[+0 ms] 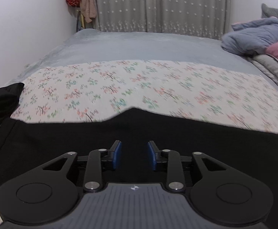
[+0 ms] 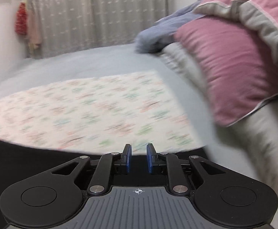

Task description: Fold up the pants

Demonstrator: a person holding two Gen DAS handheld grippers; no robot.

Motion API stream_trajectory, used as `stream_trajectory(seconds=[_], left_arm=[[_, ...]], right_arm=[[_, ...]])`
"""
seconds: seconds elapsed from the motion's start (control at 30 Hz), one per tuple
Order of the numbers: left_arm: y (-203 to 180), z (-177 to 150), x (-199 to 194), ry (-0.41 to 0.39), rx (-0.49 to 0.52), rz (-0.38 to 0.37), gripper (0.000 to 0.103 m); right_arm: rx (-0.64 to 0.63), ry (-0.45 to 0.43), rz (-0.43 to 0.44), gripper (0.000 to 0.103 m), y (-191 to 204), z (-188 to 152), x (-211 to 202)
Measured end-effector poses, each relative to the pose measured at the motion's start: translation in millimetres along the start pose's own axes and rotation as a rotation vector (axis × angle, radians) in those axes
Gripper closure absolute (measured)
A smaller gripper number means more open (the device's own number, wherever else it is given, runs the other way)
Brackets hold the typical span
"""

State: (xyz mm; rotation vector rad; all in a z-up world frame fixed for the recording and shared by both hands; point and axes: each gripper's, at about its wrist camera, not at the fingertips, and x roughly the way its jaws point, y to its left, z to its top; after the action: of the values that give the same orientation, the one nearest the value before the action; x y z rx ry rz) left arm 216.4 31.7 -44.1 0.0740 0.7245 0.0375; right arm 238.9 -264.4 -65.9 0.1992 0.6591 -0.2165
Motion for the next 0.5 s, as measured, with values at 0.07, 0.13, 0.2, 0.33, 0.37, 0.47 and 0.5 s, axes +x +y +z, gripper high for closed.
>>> stream_trajectory(seconds=[0.07, 0.13, 0.2, 0.33, 0.37, 0.47, 0.5], left_arm=[[-5, -12, -10, -0.005, 0.003, -0.011, 0.043], [-9, -27, -11, -0.016, 0.015, -0.020, 0.039], [-8, -46, 0, -0.009, 0.023, -0.032, 0.038], [7, -75, 31, 0.094, -0.027, -0.023, 0.037], [10, -80, 30, 0.071, -0.032, -0.029, 0.035], [9, -84, 26, 0.062, 0.008, -0.015, 0.034], [10, -84, 26, 0.066, 0.001, -0.021, 0.034]], right_arm=[[-0.019, 0.026, 0.052, 0.074, 21, -8, -4], [-0.078, 0.053, 0.086, 0.069, 45, -18, -5], [-0.151, 0.092, 0.118, 0.065, 70, -33, -7], [-0.261, 0.177, 0.166, 0.056, 105, -69, -12], [-0.283, 0.205, 0.171, 0.053, 111, -79, -12], [-0.315, 0.232, 0.136, 0.037, 109, -107, -22], [-0.298, 0.230, 0.125, 0.035, 101, -111, -27]])
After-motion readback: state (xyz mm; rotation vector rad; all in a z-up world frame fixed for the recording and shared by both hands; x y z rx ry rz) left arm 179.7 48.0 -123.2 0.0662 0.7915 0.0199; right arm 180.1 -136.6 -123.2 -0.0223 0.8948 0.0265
